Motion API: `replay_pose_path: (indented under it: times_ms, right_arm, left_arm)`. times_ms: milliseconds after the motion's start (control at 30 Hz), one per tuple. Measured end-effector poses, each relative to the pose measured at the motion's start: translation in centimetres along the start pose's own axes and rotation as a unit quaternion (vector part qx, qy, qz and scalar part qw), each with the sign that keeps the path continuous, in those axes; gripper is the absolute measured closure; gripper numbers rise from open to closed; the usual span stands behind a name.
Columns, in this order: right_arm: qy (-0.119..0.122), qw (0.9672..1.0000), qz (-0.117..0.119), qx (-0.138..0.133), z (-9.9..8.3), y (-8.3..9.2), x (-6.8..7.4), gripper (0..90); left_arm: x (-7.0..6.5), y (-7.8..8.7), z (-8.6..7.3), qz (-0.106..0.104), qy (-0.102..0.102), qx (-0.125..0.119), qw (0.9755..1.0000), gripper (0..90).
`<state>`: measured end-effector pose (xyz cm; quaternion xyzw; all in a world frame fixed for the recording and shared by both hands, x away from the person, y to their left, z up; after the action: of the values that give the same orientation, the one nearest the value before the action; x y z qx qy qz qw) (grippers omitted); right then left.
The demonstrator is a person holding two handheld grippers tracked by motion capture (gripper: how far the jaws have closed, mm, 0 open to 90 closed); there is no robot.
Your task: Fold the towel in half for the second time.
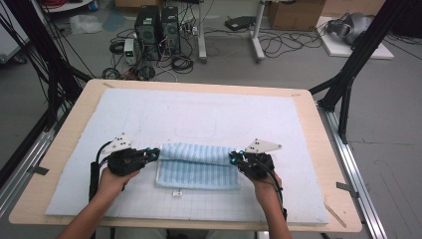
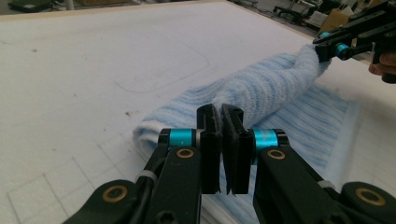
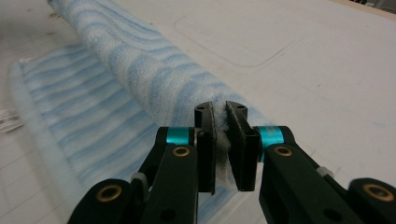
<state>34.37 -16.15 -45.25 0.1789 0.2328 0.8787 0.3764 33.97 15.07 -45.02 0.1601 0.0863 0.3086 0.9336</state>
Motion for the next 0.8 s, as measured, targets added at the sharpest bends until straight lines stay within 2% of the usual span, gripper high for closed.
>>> replay_pose_path:
  times_ms: [233, 567, 600, 633, 667, 700, 800]
  right_arm:
    - [0.008, 0.9999, -0.004, -0.007, -2.0, 1.7, 1.9, 82.5]
    - [0.02, 0.9997, -0.015, 0.006, -3.9, 2.9, 3.5, 82.3]
    - [0.021, 0.9996, -0.014, 0.008, -4.0, 2.9, 3.6, 81.4]
    - [0.024, 0.9995, -0.018, 0.013, -4.2, 2.9, 3.6, 78.4]
    - [0.024, 0.9994, -0.019, 0.017, -4.4, 3.0, 3.7, 72.0]
    - [0.019, 0.9996, -0.014, 0.013, -4.4, 3.2, 3.7, 65.7]
    - [-0.005, 0.9994, 0.001, -0.035, -3.2, 4.5, 3.9, 59.7]
  left_arm:
    - [-1.9, 1.2, -1.4, 0.0, -0.017, 0.015, 0.9997, 85.5]
    - [-3.3, 1.9, -2.9, 0.0, -0.018, 0.035, 0.9992, 85.0]
    - [-3.4, 1.9, -2.9, 0.0, -0.012, 0.037, 0.9993, 83.3]
    - [-3.3, 1.9, -2.9, 0.001, -0.003, 0.038, 0.9993, 76.4]
    - [-3.2, 2.0, -2.8, 0.003, 0.009, 0.041, 0.9991, 64.8]
    - [-3.1, 2.2, -2.7, 0.006, 0.014, 0.039, 0.9991, 59.4]
    - [-2.8, 2.7, -1.5, 0.015, 0.013, 0.014, 0.9997, 55.6]
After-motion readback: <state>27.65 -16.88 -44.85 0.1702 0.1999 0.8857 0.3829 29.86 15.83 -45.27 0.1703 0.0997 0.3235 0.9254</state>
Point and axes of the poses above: each handheld gripper's, and its own axes: y roughly backward along the jaws, z roughly out of its top, x roughly to its left, the point moved 7 cm from there along -y, roughly forward along the jaws, and after that the axes turned 8 degrees about -y, right-handed, at the moved point
